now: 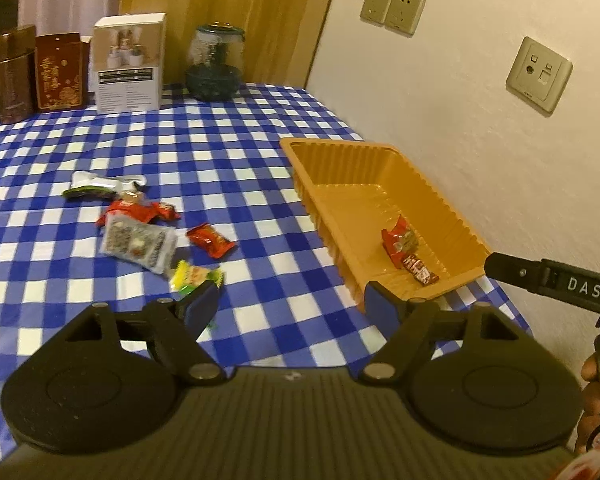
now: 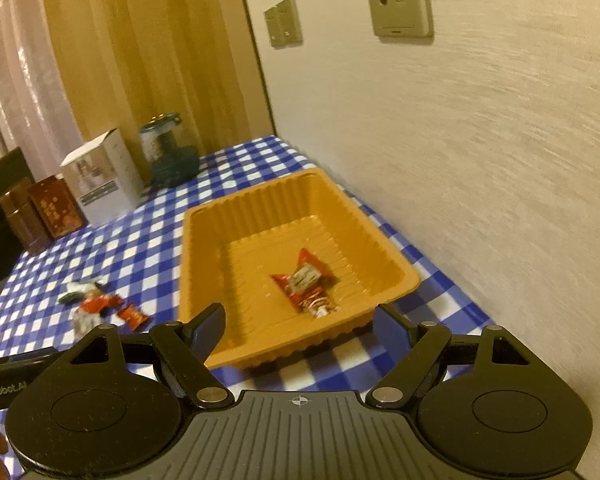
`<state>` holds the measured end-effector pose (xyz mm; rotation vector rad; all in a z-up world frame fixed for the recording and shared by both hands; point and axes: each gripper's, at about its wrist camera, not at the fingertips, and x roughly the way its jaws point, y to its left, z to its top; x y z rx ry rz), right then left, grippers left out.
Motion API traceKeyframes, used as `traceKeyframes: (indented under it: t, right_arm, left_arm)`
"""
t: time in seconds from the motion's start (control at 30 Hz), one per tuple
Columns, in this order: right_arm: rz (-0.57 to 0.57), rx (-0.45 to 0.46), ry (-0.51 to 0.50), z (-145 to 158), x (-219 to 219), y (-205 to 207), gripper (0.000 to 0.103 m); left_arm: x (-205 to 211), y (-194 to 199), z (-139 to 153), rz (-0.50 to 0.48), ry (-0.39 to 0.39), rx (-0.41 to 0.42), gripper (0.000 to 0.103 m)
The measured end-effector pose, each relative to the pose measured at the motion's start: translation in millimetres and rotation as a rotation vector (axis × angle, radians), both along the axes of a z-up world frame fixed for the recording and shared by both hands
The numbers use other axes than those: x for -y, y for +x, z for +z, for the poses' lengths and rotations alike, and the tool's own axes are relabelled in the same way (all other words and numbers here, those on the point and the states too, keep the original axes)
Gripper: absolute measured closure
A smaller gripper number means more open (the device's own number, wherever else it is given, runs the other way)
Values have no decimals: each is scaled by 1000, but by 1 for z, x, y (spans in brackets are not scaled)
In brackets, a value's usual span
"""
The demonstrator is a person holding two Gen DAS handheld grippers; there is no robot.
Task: Organize snacks
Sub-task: 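Withdraw both grippers from the tray back toward the snack pile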
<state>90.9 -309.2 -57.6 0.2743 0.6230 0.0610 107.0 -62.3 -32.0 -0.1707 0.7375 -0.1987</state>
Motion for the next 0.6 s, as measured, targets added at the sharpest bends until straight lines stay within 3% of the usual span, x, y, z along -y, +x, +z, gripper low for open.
traceKeyframes:
  t: [0.6]
  right_arm:
    - [109,26,-14,19,-54,-31,22]
  left_arm:
    - [-64,-47,14,117,30,19,23]
